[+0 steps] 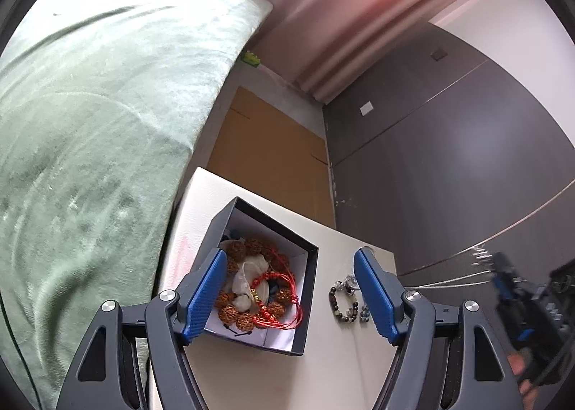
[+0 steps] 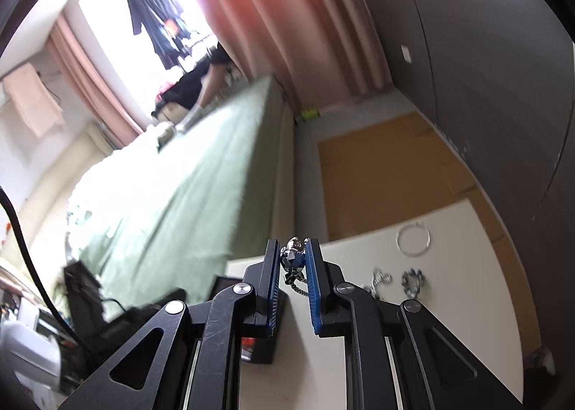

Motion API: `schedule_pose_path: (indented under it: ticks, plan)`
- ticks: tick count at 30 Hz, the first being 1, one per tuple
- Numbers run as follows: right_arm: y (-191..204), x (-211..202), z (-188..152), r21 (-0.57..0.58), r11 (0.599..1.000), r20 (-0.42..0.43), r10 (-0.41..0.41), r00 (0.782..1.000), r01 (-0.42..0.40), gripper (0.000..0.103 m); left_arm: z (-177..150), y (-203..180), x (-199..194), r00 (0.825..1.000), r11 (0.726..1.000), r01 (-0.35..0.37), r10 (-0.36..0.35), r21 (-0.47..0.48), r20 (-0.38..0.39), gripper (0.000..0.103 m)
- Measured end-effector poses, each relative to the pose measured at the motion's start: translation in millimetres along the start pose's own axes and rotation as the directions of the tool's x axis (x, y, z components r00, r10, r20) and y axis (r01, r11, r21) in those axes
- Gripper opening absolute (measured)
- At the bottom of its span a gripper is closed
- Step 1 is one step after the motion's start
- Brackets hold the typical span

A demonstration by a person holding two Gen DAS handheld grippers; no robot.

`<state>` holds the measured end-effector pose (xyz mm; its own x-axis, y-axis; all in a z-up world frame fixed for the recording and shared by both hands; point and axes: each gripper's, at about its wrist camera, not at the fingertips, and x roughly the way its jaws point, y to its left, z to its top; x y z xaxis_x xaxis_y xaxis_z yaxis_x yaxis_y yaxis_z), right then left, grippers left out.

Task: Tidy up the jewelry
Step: 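Lift the silver ball chain with the right gripper and carry it toward the box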

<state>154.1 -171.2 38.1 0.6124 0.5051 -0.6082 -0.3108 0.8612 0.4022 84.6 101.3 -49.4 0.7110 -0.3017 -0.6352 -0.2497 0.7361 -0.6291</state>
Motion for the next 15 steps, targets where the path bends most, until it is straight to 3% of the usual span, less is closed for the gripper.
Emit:
schedule_pose_path:
  ticks: [11, 15]
  plan:
    - [22.7, -58.7, 14.8, -0.018, 0.997, 0.161, 0.071, 0.984, -0.069, 0.016, -1.0, 0.4, 1.8, 1.0, 1.0, 0.009, -0.009, -0.016, -0.005, 0.074]
    - [33.2, -64.8, 13.8, -0.026, 0.997, 0.183, 0.08, 0.98, -0.076, 0.016, 4.3, 3.6, -9.4, 0.999, 1.0, 0.006, -0.005, -0.023, 0.043, 0.074]
